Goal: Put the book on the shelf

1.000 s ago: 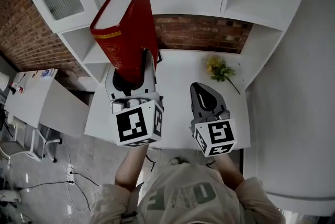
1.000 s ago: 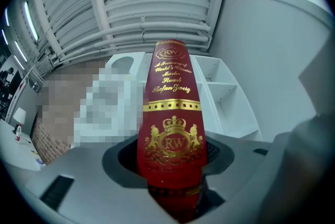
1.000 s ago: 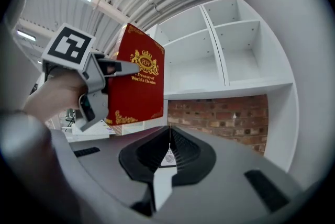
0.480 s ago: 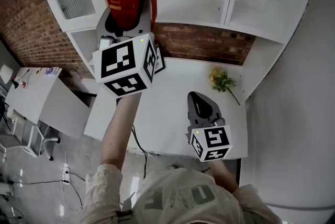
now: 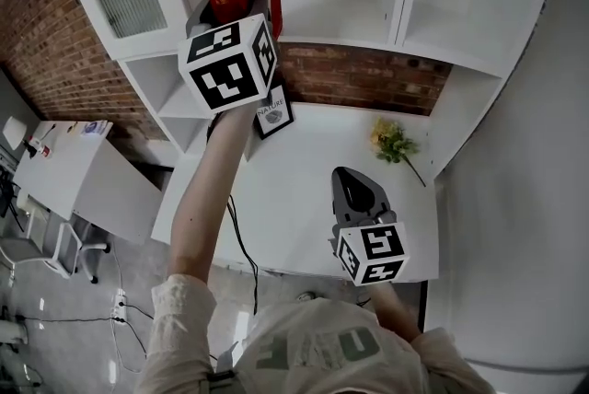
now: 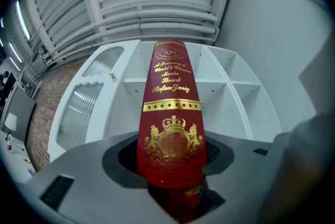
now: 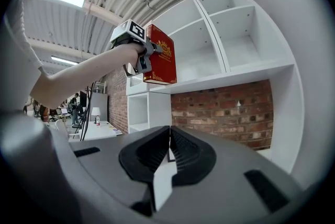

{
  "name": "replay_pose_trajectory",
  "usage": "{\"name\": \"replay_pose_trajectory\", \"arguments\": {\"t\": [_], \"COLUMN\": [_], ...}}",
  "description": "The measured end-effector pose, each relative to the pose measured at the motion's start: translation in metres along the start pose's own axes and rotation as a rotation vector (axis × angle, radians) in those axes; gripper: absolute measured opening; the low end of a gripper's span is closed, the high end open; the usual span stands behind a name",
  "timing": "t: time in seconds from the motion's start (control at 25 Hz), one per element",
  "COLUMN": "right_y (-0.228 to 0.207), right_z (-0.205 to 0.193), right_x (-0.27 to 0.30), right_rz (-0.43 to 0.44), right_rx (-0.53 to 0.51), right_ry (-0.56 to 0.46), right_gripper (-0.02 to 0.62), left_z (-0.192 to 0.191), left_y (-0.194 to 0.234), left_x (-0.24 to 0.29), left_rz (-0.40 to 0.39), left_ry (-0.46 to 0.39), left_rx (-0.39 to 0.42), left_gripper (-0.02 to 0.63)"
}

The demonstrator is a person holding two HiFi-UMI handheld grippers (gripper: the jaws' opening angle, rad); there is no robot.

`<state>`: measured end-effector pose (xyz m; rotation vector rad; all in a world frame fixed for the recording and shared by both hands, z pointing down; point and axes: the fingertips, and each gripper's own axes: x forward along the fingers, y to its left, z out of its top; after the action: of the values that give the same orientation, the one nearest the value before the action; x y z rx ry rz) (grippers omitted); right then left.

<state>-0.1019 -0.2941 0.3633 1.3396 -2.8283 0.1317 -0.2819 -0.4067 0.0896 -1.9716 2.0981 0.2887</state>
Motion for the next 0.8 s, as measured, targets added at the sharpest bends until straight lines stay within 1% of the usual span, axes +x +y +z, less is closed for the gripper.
{"name": "replay_pose_trajectory", "arguments": {"t": [0.2, 0.4, 0.68, 0.8], "right_y": [0.0, -0.007, -0.026, -0.033], "right_z": [-0.016, -0.018, -0.03, -0.036], "right_x": [0.001, 0.002, 0.001, 0.003], "right_rz": [0.001, -0.022, -0.09, -0.118], "right_rx": [0.033, 0.04, 0.065, 0.057], "right_ry": [0.036, 0.041, 0.068, 0.085], "right_gripper": [0.017, 0.017, 0.017, 0.017], "left_z": [-0.006, -0.018, -0.037, -0.042], "left_y": [0.008, 0.014, 0.009, 0.008], "left_x": [0.034, 0.065, 0.109, 0.128], "left_rz": [-0.008, 0.001, -0.011, -0.013], "left_ry": [0.061, 0.107, 0.113, 0.117], "left_rx": [-0.034, -0.065, -0.064, -0.064], "left_gripper": [0.245, 0.245, 0.245, 0.244]}}
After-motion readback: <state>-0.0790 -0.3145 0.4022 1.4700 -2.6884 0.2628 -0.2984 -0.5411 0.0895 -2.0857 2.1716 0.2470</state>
